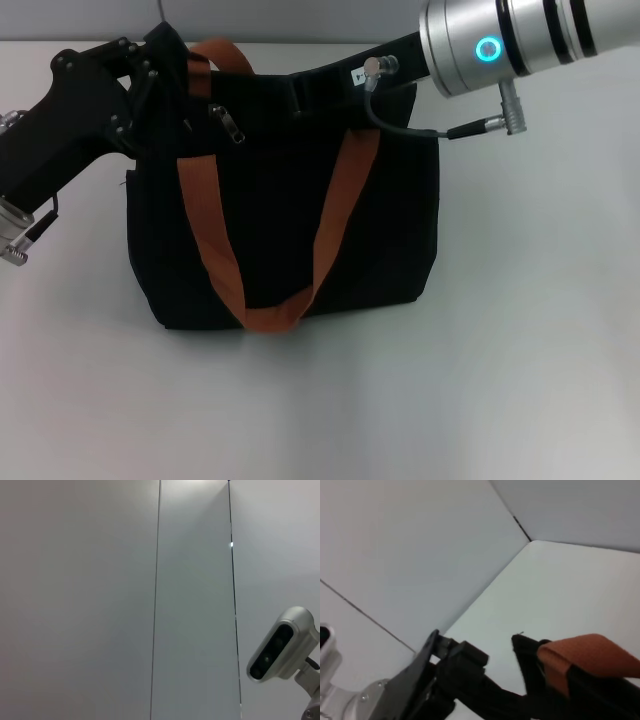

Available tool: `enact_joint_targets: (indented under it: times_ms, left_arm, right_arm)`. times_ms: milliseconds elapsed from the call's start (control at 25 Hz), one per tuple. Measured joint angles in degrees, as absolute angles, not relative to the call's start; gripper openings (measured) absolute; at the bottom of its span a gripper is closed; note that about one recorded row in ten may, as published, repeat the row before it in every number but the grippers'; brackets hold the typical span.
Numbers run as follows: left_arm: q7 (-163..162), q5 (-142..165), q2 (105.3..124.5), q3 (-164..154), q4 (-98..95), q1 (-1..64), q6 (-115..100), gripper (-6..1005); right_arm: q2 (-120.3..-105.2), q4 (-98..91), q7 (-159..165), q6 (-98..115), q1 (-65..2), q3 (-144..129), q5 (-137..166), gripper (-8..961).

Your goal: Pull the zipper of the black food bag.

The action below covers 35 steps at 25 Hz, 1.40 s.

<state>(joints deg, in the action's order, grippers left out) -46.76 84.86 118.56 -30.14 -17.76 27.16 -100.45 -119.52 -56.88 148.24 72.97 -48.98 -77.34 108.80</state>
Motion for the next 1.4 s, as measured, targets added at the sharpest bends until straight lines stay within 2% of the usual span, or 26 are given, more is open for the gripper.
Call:
enact_joint_targets:
  times_ms: [280,480,1400]
  left_arm:
    - [-46.8,84.8,118.56,-30.1,-17.8,27.4,-100.5,25]
    - [-46.8,84.8,118.56,-30.2,-17.8,27.4,-100.4,25]
    - [-46.8,84.7,118.56,-30.1,-17.8,27.3,-100.4,24]
  right_arm:
    - [-119.48,-54.4,146.9,73.0,-50.1,-77.7,106.0,33]
    - [-119.56,-53.1,146.8,73.1,-51.2,-78.3,104.9,189]
    - [-119.25,-52.1,144.6,73.0,-50.6,-77.2,104.9,238]
